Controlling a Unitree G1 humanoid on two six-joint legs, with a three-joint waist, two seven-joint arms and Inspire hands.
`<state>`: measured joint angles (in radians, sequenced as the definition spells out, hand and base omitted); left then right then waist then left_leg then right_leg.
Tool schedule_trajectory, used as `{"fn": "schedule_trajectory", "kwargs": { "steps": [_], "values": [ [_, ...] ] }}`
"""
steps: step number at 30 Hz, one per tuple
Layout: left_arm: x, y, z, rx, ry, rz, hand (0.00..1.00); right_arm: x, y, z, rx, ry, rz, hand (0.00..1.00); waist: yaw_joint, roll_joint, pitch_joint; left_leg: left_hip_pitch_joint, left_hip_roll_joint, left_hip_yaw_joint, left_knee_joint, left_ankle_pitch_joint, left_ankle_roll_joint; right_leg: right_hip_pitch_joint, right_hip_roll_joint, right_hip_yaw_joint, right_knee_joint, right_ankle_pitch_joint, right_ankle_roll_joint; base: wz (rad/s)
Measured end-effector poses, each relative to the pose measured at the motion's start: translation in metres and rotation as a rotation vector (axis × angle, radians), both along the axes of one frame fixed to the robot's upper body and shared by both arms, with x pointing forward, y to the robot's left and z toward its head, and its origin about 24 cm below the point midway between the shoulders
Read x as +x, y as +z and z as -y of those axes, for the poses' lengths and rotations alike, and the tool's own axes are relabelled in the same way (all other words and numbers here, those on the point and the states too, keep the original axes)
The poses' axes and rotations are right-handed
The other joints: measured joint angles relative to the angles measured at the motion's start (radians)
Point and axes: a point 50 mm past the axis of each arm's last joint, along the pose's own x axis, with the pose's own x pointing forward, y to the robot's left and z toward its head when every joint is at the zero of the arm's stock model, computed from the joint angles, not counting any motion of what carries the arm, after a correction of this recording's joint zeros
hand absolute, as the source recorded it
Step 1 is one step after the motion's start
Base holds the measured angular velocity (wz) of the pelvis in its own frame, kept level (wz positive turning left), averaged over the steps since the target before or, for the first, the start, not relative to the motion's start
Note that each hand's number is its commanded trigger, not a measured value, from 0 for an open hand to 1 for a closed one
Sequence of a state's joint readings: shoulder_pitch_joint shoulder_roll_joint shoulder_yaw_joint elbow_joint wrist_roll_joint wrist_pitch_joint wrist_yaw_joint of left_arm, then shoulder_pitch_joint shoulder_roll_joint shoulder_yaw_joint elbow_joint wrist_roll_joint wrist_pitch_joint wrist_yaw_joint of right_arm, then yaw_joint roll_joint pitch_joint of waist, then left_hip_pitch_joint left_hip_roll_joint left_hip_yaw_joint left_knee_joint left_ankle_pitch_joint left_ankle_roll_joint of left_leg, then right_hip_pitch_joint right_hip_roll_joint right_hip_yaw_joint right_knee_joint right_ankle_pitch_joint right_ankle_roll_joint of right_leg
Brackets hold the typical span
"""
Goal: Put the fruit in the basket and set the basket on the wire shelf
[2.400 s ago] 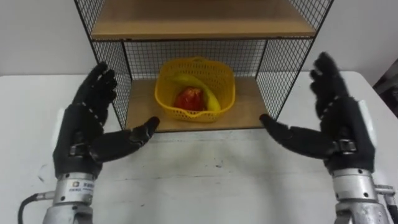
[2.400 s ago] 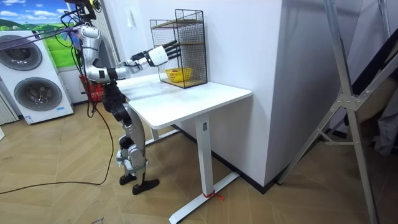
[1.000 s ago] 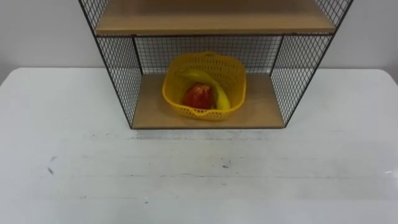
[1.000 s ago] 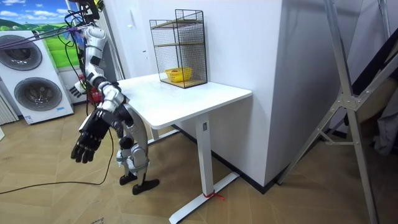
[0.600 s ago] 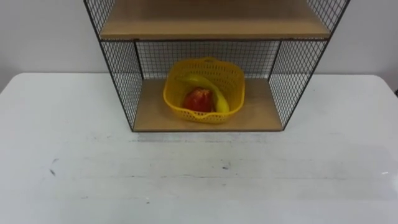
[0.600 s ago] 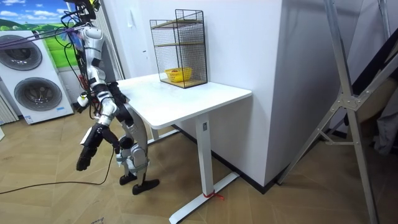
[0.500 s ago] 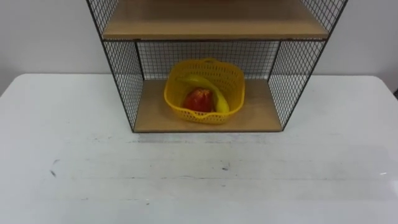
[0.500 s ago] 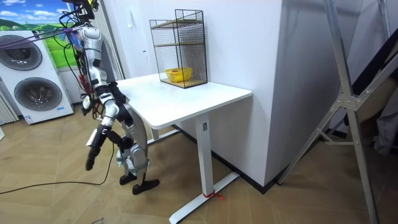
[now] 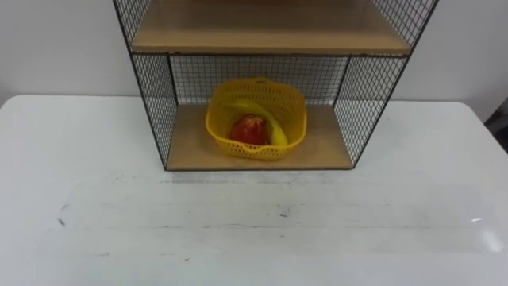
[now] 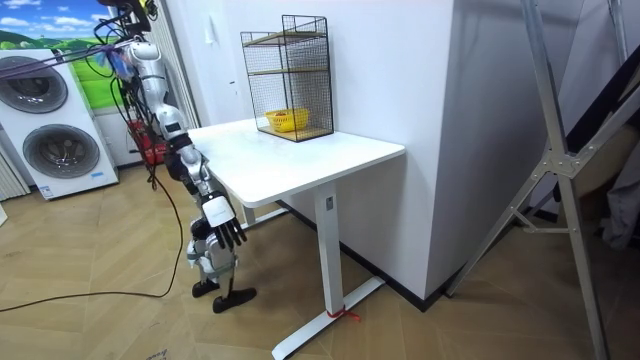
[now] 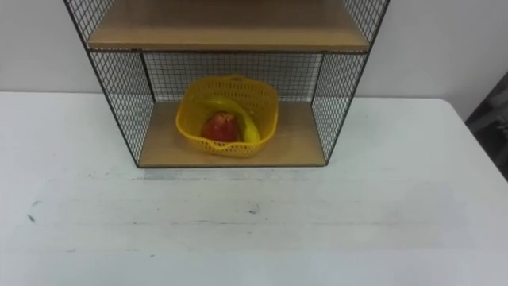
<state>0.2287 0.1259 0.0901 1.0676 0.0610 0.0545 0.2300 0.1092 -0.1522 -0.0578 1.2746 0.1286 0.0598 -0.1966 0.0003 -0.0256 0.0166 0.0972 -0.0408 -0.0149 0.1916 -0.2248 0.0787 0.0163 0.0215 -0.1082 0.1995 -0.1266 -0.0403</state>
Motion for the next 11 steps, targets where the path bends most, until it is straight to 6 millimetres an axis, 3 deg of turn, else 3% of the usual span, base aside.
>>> {"fn": "schedule_trajectory", "kwargs": {
  "steps": [3,4,8,11],
  "values": [
    [-0.001,-0.001,0.005,-0.021,-0.036,-0.013,0.00,0.008,-0.001,-0.006,0.029,0.147,-0.006,0.00,0.008,0.001,0.0004,-0.004,0.003,0.021,-0.004,0.000,0.000,-0.015,0.007,0.027,0.003,0.004,0.000,-0.21],
    [-0.003,-0.002,0.005,-0.030,-0.034,-0.019,0.00,0.009,-0.001,-0.008,0.039,0.180,-0.008,0.00,0.007,0.003,-0.0054,-0.005,0.004,0.025,-0.004,0.000,0.000,-0.017,0.007,0.026,0.003,0.007,-0.001,-0.08],
    [-0.004,-0.003,0.008,-0.043,-0.023,-0.028,0.00,0.009,-0.002,-0.012,0.050,0.185,-0.003,0.00,0.007,0.003,-0.0010,-0.001,0.008,0.035,-0.005,0.003,0.002,-0.009,0.009,0.024,0.001,0.009,-0.002,-0.02],
    [-0.005,-0.004,0.013,-0.055,-0.019,-0.030,0.00,0.008,-0.003,-0.014,0.052,0.183,-0.002,0.00,0.006,0.006,-0.0046,0.004,0.011,0.034,-0.005,0.003,0.001,0.005,0.015,0.027,-0.016,0.018,-0.002,0.00]
  ]
}}
